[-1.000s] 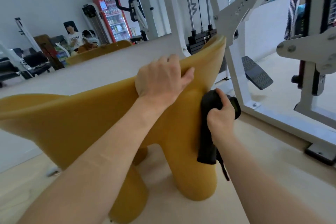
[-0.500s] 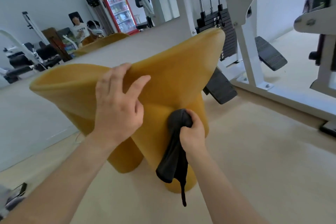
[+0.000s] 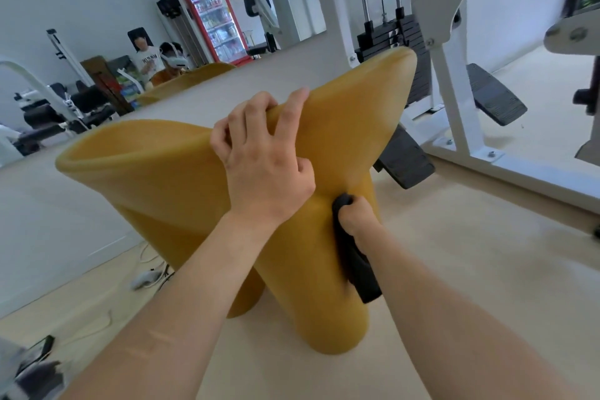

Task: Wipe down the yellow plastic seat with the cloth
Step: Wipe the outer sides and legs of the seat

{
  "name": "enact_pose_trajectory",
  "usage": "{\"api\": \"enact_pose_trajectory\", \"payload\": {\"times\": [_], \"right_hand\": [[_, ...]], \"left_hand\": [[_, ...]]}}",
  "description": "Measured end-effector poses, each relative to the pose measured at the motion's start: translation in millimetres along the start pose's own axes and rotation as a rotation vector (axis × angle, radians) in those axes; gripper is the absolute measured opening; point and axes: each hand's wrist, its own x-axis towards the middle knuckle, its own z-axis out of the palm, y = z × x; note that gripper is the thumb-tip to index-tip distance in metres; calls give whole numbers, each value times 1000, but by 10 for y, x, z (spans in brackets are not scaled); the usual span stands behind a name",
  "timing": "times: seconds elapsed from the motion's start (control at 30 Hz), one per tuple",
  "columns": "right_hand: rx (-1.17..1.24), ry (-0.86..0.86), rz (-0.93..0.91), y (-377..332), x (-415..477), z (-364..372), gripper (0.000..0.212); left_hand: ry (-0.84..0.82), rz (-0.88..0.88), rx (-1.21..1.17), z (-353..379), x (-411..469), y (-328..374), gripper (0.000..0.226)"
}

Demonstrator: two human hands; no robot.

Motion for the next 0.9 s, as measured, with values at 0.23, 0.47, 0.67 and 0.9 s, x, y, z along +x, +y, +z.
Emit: {"api": "enact_pose_trajectory", "payload": {"times": [0.23, 0.47, 0.67, 0.9], "right_hand": [[223, -17, -149, -61, -397, -277, 52], [329, 287, -189, -472, -539, -966, 62], [32, 389, -426, -1027, -808, -1249, 77], [-553, 84, -243, -1592, -834, -1071, 50]], "left_hand": [[-11, -143, -19, -23, 95, 87, 63], [47, -242, -259, -99, 142, 76, 48], [-2, -311, -386, -226, 153, 43, 47], [-207, -397, -544, -537, 261, -79, 42]]}}
